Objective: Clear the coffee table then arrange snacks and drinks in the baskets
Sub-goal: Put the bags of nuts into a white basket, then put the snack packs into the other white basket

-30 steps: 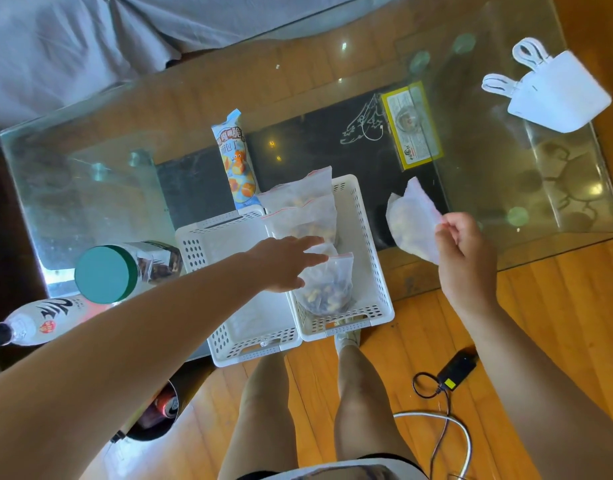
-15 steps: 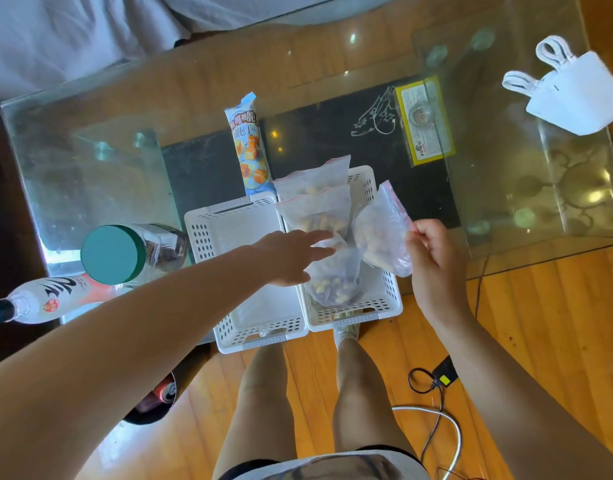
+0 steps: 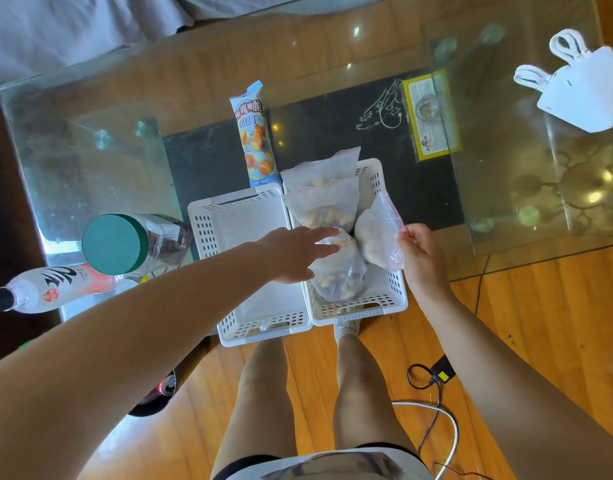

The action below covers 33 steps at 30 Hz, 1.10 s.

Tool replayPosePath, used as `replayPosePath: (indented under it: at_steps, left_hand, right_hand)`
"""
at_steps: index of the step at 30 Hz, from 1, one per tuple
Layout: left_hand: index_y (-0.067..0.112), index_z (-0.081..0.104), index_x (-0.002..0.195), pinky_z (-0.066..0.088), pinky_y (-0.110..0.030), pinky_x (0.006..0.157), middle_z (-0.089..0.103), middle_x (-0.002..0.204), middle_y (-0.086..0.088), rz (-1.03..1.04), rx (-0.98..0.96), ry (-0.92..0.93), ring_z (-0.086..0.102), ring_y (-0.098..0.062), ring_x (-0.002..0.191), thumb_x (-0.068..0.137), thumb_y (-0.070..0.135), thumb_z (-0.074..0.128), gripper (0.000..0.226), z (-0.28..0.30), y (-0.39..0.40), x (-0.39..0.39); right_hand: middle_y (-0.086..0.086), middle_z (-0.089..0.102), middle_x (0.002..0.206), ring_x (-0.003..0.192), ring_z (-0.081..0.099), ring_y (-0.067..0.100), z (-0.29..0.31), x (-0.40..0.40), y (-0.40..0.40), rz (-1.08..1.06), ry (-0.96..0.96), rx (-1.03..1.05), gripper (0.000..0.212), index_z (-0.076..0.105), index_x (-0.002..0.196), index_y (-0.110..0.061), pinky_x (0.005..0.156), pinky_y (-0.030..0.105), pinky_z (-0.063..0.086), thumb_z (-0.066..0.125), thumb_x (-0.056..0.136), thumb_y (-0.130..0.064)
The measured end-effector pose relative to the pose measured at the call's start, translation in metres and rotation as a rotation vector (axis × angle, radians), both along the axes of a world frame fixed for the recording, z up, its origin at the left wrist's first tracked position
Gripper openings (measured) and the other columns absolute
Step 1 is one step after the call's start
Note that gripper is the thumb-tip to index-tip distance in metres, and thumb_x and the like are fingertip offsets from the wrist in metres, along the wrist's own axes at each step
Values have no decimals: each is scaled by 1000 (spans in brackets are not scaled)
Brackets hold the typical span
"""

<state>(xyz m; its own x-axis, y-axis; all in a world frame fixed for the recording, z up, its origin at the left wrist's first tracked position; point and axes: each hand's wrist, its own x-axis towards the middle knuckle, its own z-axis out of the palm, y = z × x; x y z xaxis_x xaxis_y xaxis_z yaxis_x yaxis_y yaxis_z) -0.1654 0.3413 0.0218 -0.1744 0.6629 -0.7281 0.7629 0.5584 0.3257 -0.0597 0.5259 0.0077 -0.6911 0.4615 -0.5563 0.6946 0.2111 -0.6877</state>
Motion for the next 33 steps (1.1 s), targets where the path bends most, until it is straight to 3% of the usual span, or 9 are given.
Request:
replayPosePath:
  at_steps: [3, 6, 12, 16, 20, 24, 26, 29, 33]
  left_hand:
    - [34, 8, 149, 42, -37, 104, -5, 159, 12, -1, -3, -8, 21, -22, 143, 94, 31, 48, 68, 0, -1, 0]
    - [34, 8, 149, 42, -37, 103, -5, 159, 12, -7, -3, -12, 21, -22, 143, 94, 31, 48, 68, -1, -2, 1]
    - [44, 25, 143, 37, -36, 108, 6, 158, 16, 161, 95, -108, 27, -16, 141, 95, 24, 48, 57, 6, -10, -5]
    - [46, 40, 134, 41, -36, 105, 24, 153, 18, 421, 226, -53, 43, -14, 131, 94, 20, 49, 49, 24, -34, -25]
    - [34, 47, 134, 31, -36, 108, 41, 147, 10, 635, 274, 245, 44, -18, 131, 90, 14, 51, 48, 37, -82, -52]
    - [26, 42, 137, 25, -41, 110, 38, 149, 0, 995, 196, 514, 37, -26, 135, 87, 19, 53, 53, 29, -153, -65]
    - [29, 32, 142, 18, -46, 113, 24, 155, -2, 1149, 48, 520, 21, -26, 143, 91, 30, 48, 54, 20, -185, -60]
    - [40, 14, 146, 8, -51, 115, 1, 159, 2, 1220, -146, 375, -4, -22, 147, 95, 46, 32, 54, 1, -215, -46]
    - [45, 15, 142, 14, -54, 111, -2, 157, 6, 1193, -105, 338, -7, -23, 145, 94, 51, 28, 50, -14, -227, -38]
  right_hand:
    - [7, 53, 93, 88, 52, 22, -5, 2, 3, -97, -70, -68, 9, 49, 99, -14, 74, 35, 45, 42, 96, -20]
    - [9, 54, 103, 97, 55, 25, -9, 3, 8, -191, -122, -44, 22, 50, 111, -8, 85, 42, 49, 42, 97, -22]
    - [14, 57, 106, 100, 58, 31, -11, -4, 10, -156, -185, 57, 28, 48, 115, -2, 84, 42, 51, 44, 95, -21]
    - [17, 54, 120, 111, 54, 27, 8, -37, -1, -25, 51, 241, 34, 48, 121, -1, 87, 30, 44, 52, 89, -10]
    - [17, 56, 118, 111, 53, 29, 35, -94, -41, 203, 330, 443, 35, 56, 112, -1, 94, 37, 39, 58, 77, -4]
    - [18, 55, 119, 114, 51, 30, 37, -147, -104, 483, 492, 414, 30, 60, 104, 2, 96, 32, 36, 54, 74, 1]
    - [18, 51, 121, 113, 50, 30, 22, -168, -134, 574, 446, 332, 28, 59, 103, 2, 92, 29, 37, 52, 76, 1]
    - [15, 38, 133, 115, 47, 30, -14, -196, -160, 607, 203, 290, 34, 56, 115, -9, 89, 31, 43, 52, 82, -4]
    - [14, 21, 145, 122, 42, 37, -57, -218, -166, 570, -229, 328, 40, 48, 129, -35, 100, 38, 39, 46, 90, -29]
